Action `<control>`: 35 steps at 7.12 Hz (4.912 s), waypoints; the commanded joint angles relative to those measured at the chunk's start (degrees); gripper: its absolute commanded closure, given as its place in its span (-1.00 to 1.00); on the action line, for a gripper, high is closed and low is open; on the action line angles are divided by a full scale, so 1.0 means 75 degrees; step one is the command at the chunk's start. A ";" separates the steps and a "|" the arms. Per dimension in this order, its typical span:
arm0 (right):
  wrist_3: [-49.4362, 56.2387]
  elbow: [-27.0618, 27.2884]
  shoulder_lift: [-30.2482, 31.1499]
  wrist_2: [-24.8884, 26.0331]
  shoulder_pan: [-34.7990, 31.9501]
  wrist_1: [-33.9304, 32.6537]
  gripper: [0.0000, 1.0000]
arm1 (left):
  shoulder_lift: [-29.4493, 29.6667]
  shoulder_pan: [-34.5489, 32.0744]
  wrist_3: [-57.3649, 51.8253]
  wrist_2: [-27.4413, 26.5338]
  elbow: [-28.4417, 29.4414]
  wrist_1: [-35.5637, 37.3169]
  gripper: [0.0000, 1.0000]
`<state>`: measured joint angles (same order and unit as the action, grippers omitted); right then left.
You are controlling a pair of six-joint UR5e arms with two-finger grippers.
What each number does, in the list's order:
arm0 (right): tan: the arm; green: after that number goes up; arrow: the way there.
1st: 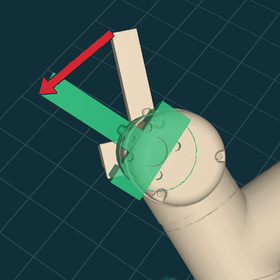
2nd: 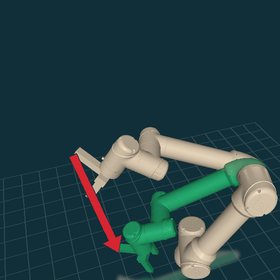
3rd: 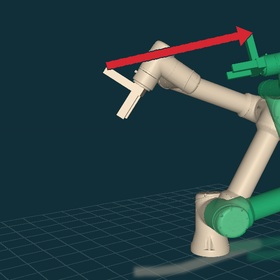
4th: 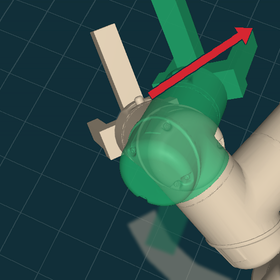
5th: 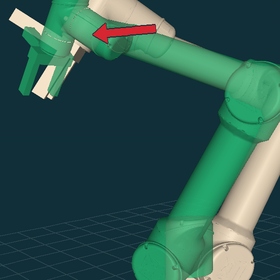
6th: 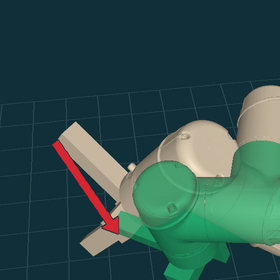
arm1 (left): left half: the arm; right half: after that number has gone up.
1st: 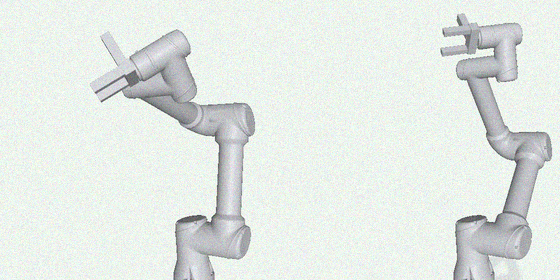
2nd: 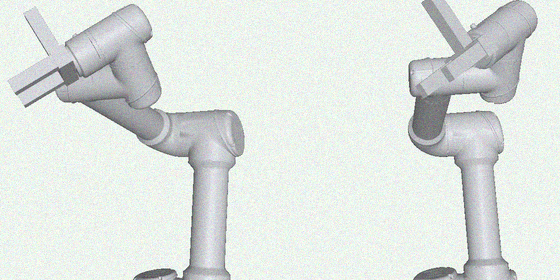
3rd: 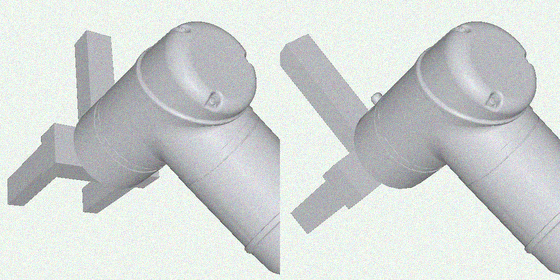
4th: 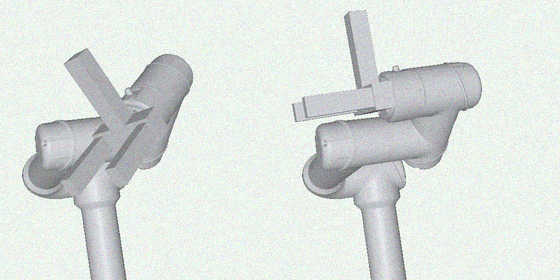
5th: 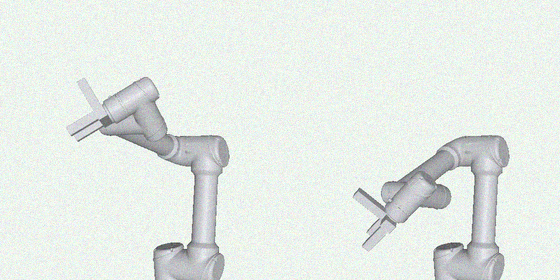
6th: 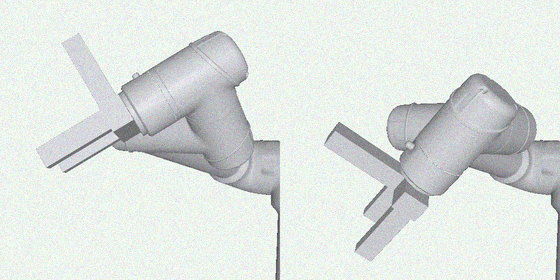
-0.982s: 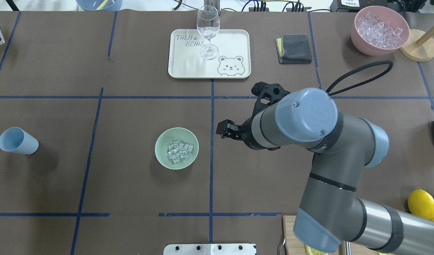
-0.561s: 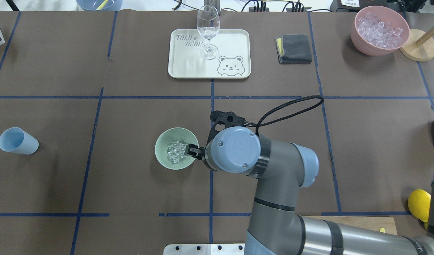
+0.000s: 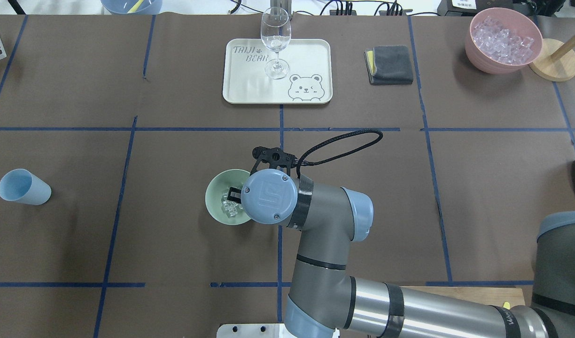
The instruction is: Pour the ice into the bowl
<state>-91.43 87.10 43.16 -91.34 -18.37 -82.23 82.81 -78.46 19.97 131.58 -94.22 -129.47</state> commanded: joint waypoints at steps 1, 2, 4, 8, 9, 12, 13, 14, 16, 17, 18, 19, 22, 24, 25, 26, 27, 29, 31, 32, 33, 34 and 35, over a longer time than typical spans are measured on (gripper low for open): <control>-0.0031 -0.0621 -0.0188 0.0038 -0.0011 0.0440 -0.64 | -0.0002 -0.0003 0.0080 -0.0141 -0.0012 -0.0034 -1.00; -0.0055 -0.0622 -0.0188 0.0027 -0.0011 0.0452 0.29 | 0.0009 -0.0003 0.0092 -0.0130 -0.0023 -0.0034 -1.00; -0.0008 -0.0552 -0.0188 -0.0009 -0.0046 0.0580 1.00 | 0.0009 0.0008 0.0103 -0.0188 0.0000 -0.0034 -1.00; -0.0008 -0.0400 -0.0164 -0.0102 -0.0198 0.0617 1.00 | 0.0021 0.0008 0.0092 -0.0189 -0.0012 -0.0034 -1.00; 0.0004 0.0146 0.0079 -0.0474 -0.0454 0.0547 1.00 | 0.0021 0.0008 0.0080 -0.0200 0.0000 -0.0034 -1.00; 0.0608 0.2454 0.2336 -0.1213 -0.1274 0.0640 1.00 | 0.0021 0.0020 0.0068 -0.0189 -0.0012 -0.0035 -1.00; 0.1286 0.3168 0.3260 -0.1587 -0.1695 0.0652 1.00 | 0.0021 0.0020 0.0080 -0.0189 -0.0012 -0.0046 -1.00; 0.1954 0.3628 0.4023 -0.2148 -0.2209 0.0652 1.00 | 0.0033 0.0020 0.0057 -0.0189 -0.0012 -0.0046 -1.00; 0.3570 0.3867 0.5570 -0.3051 -0.3334 0.1383 1.00 | 0.0044 0.0032 0.0057 -0.0189 -0.0012 -0.0127 -1.00; 0.4320 0.3588 0.6332 -0.3833 -0.4059 0.2260 1.00 | 0.0033 0.0032 0.0068 -0.0189 0.0000 -0.0221 -1.00; 0.4931 0.3156 0.6804 -0.4595 -0.4692 0.2884 1.00 | 0.0033 0.0043 0.0068 -0.0189 0.0023 -0.0222 -1.00; 0.5645 0.2850 0.7330 -0.4684 -0.5035 0.3412 1.00 | 0.0033 0.0043 0.0068 -0.0189 0.0012 -0.0222 -1.00; 0.5899 0.1972 0.7699 -0.4696 -0.5121 0.4749 1.00 | 0.0033 0.0043 0.0068 -0.0189 -0.0012 -0.0234 -1.00; 0.5898 0.1430 0.7617 -0.4696 -0.5097 0.5350 1.00 | 0.0033 0.0043 0.0068 -0.0189 -0.0012 -0.0234 -1.00; 0.5887 0.1313 0.7582 -0.4696 -0.4993 0.5351 1.00 | 0.0033 0.0043 0.0068 -0.0200 -0.0012 -0.0280 -1.00; 0.5898 0.1231 0.7582 -0.4708 -0.4980 0.5351 1.00 | 0.0033 0.0043 0.0068 -0.0201 -0.0012 -0.0281 -1.00; 0.5898 0.1172 0.7524 -0.4743 -0.4922 0.5351 1.00 | 0.0033 0.0043 0.0068 -0.0201 -0.0012 -0.0281 -1.00; 0.5898 0.1090 0.7418 -0.4860 -0.4852 0.5351 1.00 | 0.0033 0.0043 0.0068 -0.0201 -0.0035 -0.0292 -1.00; 0.5887 0.1031 0.7418 -0.4849 -0.4711 0.5351 1.00 | 0.0033 0.0043 0.0045 -0.0363 -0.0059 -0.0292 -1.00; 0.5898 0.1007 0.7383 -0.4860 -0.4699 0.5351 0.95 | 0.0033 0.0043 0.0033 -0.0365 -0.0059 -0.0397 -1.00; 0.5887 0.1030 0.7336 -0.4860 -0.4699 0.5363 -0.75 | 0.0033 0.0043 0.0022 -0.0365 -0.0059 -0.0398 -1.00; 0.5875 0.1089 0.7370 -0.4849 -0.4722 0.5456 -1.00 | 0.0033 0.0043 0.0021 -0.0353 -0.0070 -0.0456 -1.00; 0.5875 0.1124 0.7406 -0.4860 -0.4734 0.5561 -1.00 | 0.0044 0.0043 0.0010 -0.0365 -0.0035 -0.0526 -1.00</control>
<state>-47.33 95.18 98.48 -127.75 -53.78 -41.35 83.08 -78.13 20.12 128.90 -94.65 -132.84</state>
